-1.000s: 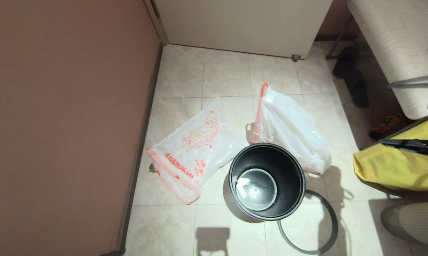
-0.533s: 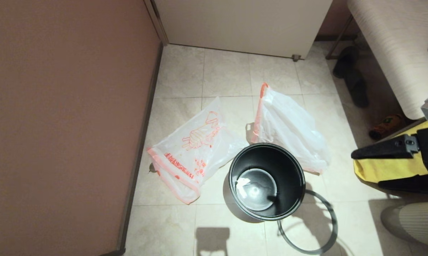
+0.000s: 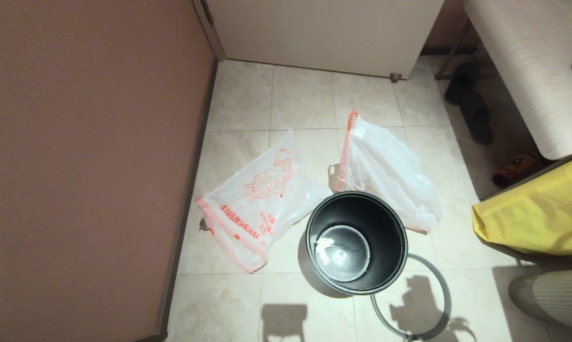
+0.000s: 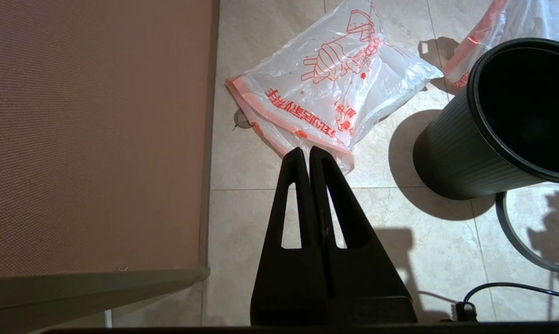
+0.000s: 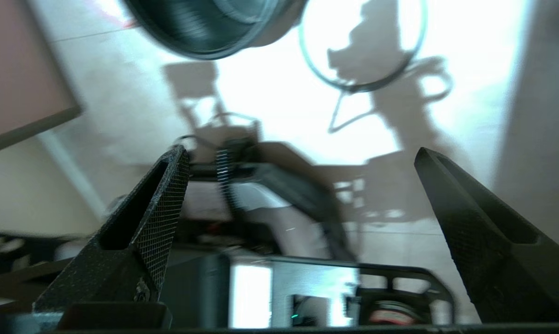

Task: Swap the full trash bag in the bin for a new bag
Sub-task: Pick up a new trash bag

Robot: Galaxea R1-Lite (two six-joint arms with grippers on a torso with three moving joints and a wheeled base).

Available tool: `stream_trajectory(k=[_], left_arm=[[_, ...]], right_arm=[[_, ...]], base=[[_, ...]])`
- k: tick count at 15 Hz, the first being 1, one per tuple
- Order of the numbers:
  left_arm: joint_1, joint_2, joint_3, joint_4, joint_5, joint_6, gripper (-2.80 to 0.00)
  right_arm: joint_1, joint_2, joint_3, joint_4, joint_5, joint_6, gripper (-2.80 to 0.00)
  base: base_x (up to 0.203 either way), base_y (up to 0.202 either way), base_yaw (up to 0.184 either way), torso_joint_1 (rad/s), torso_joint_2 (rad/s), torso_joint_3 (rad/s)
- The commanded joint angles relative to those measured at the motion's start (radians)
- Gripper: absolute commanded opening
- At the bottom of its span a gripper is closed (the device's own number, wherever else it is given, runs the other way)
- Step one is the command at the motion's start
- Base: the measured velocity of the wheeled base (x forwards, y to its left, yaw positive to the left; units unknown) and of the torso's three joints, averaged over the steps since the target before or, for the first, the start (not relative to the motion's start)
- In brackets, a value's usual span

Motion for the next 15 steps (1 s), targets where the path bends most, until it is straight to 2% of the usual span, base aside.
stream_trajectory(k=[1, 3, 9, 13, 14, 15], left_arm=[[0.000, 0.001, 0.000, 0.000, 0.000, -0.001, -2.80], [0.000, 0.001, 0.000, 0.000, 0.000, 0.000, -2.80], [0.000, 0.001, 0.000, 0.000, 0.000, 0.000, -2.80], [0.000, 0.001, 0.000, 0.000, 0.000, -0.002, -2.80], [0.000, 0.001, 0.000, 0.000, 0.000, 0.000, -2.80], [0.000, 0.001, 0.000, 0.000, 0.000, -0.002, -2.80]], right_arm=[[0.001, -0.101, 0.067, 0.001, -0.073, -0.020, 0.00], [0.001, -0.123, 0.090, -0.012, -0.094, -0.091, 0.00], [0.000, -0.145, 0.150, -0.109, -0.109, -0.095, 0.00], [0.000, -0.277, 0.239, -0.109, -0.212, -0.144, 0.00], [-0.001, -0.316, 0.252, -0.106, -0.217, -0.151, -2.15], [-0.006, -0.374, 0.259, -0.090, -0.219, -0.159, -2.80]], base=[[0.000, 0.000, 0.000, 0.000, 0.00, 0.000], [0.000, 0.000, 0.000, 0.000, 0.00, 0.000], [0.000, 0.000, 0.000, 0.000, 0.00, 0.000], [0.000, 0.000, 0.000, 0.000, 0.00, 0.000], [0.000, 0.000, 0.000, 0.000, 0.00, 0.000], [0.000, 0.000, 0.000, 0.000, 0.00, 0.000]])
